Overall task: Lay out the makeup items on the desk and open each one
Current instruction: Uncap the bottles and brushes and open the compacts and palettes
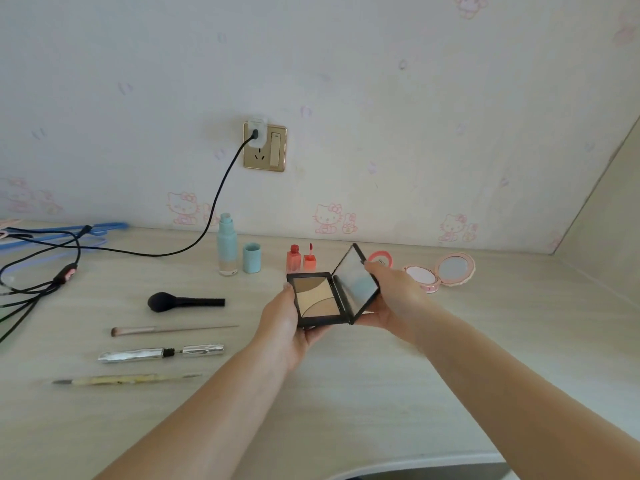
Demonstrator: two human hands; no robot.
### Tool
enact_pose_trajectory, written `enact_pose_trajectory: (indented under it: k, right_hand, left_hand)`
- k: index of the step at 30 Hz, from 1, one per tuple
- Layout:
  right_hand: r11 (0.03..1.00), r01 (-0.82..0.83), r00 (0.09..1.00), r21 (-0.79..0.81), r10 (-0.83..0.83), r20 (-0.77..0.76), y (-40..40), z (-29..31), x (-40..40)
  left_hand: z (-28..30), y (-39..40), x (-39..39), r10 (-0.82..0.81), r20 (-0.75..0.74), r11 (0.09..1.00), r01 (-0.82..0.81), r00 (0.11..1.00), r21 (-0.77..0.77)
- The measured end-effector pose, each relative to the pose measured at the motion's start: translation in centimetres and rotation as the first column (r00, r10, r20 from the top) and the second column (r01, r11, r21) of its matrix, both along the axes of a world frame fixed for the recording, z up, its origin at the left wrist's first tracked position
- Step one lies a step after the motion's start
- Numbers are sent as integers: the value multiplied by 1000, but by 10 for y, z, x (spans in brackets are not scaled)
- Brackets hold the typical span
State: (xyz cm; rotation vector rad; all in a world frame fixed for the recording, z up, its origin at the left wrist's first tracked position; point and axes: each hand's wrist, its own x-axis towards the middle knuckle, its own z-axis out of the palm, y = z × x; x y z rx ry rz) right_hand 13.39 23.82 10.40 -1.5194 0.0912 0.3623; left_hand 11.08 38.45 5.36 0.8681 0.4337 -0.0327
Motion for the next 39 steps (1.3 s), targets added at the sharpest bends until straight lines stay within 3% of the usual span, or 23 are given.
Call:
enact_pose_trajectory:
  k: [4, 9, 14, 18, 27, 29, 32, 35, 36, 39]
  right_hand:
    - [996, 52, 997, 68, -48, -68, -15, -16, 9]
    - [998, 27, 996, 54, -22, -87, -17, -36, 15]
    - [994, 36, 994, 102, -25, -110, -12, -48, 22]
    - [997, 1, 996, 77, 6, -87, -9, -54, 26]
    - [999, -38, 999, -38, 39, 23, -6, -60, 27]
    - [985, -17, 994, -171, 35, 100, -7, -61, 29]
    - [899, 12, 973, -437, 90, 211, -9, -60, 32]
    - [792, -32, 959, -609, 195, 204, -11, -55, 35]
    - [736, -34, 952, -676, 230, 202, -11, -53, 35]
    - [449, 69, 912, -891, 333, 238, -12, -50, 34]
  left_hand:
    - [-3, 14, 5, -11, -48, 999, 13, 999, 37]
    - [-7, 23, 11, 0, -56, 968, 14, 998, 251]
    - [-19, 43, 16, -82, -69, 777, 107, 994, 620]
    - [-20, 52, 23, -145, -121, 718, 188, 982, 670]
    - [-20, 53, 37, -94, -173, 676, 191, 980, 712]
    - [-19, 50, 37, -101, -182, 658, 203, 978, 725]
    - [-16, 49, 36, -97, -192, 649, 208, 977, 732]
    - [-15, 48, 35, -105, -205, 630, 225, 973, 743]
    - [-15, 47, 35, -109, -208, 617, 230, 972, 752]
    - [-16, 48, 35, -125, -207, 541, 241, 970, 805]
